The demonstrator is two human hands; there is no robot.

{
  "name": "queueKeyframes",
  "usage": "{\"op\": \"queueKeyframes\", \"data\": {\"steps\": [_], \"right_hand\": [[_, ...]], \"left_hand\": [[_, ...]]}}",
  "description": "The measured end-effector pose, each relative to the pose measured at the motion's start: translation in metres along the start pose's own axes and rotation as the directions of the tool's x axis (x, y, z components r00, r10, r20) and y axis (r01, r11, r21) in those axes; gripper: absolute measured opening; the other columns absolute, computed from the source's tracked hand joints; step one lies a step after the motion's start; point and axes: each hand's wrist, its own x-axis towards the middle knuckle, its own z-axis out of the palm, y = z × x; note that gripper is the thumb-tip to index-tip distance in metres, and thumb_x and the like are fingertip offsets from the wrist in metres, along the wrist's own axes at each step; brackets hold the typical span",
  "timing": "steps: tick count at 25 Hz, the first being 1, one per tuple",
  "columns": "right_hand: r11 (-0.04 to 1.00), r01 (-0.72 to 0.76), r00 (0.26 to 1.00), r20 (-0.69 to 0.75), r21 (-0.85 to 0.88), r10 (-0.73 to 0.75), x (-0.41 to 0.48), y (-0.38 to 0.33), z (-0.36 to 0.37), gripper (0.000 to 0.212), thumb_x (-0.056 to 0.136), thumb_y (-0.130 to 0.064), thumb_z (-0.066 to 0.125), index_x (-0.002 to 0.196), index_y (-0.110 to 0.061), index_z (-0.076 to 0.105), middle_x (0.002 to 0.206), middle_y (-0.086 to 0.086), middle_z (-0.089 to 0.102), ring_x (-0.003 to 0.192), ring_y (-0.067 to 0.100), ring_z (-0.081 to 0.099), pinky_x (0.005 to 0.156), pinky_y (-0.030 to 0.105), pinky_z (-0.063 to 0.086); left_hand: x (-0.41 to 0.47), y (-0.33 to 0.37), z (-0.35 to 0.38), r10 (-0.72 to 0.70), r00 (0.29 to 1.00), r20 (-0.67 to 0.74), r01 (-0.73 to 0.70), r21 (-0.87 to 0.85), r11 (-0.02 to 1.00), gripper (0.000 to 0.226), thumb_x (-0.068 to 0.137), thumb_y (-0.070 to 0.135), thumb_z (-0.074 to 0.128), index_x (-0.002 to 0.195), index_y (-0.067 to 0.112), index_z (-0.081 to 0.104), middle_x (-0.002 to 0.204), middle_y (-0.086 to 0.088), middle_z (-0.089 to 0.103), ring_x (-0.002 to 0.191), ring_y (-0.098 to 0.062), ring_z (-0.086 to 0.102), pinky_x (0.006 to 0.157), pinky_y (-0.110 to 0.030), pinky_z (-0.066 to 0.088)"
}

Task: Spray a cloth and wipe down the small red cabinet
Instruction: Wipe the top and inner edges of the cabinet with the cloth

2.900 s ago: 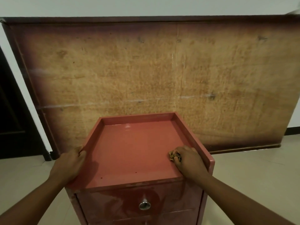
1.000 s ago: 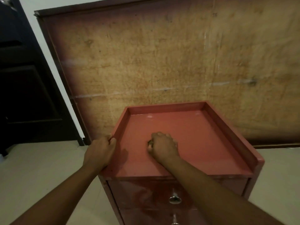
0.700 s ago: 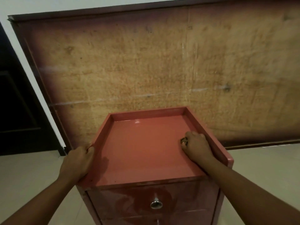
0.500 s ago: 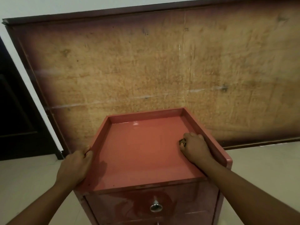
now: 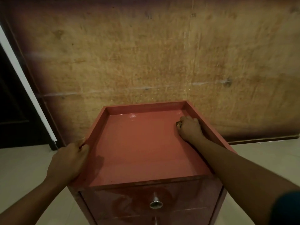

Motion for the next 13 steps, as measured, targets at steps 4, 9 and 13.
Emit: {"op": "queueKeyframes", "data": {"steps": [4,9,13], "right_hand": [[0.999,-0.039,0.999,-0.006,0.025,0.039,0.03,-0.005,0.009,0.037,0.094,-0.03,0.041,0.118,-0.008,0.059,0.12,0.017,0.057,0.107,0.039,0.05,0.088,0.047,0.045],[0.994,-0.09,0.996,-0.016,0.055,0.091,0.037,-0.042,0.024,0.035,0.091,-0.028,0.039,0.107,-0.007,0.061,0.114,0.019,0.061,0.109,0.04,0.055,0.086,0.044,0.046],[0.966,0.057,0.992,0.094,0.254,-0.083,0.019,-0.169,0.05,0.033,0.086,-0.027,0.04,0.105,-0.012,0.062,0.114,0.016,0.063,0.107,0.038,0.057,0.088,0.044,0.047]], "left_hand": [[0.001,-0.001,0.0,-0.054,0.998,-0.021,0.053,-0.041,0.998,0.045,0.099,0.034,0.036,0.129,0.018,0.065,0.106,-0.02,0.071,0.072,-0.018,0.047,0.067,-0.032,0.038],[0.006,-0.004,0.004,-0.04,0.999,-0.027,0.038,-0.07,0.997,0.043,0.099,0.035,0.036,0.101,0.017,0.075,0.067,0.001,0.063,0.055,-0.007,0.05,0.05,-0.021,0.032],[0.007,-0.009,0.006,-0.082,0.996,-0.025,0.08,-0.079,0.994,0.04,0.099,0.036,0.038,0.114,0.022,0.072,0.084,-0.007,0.072,0.057,-0.004,0.048,0.051,-0.018,0.032]]}}
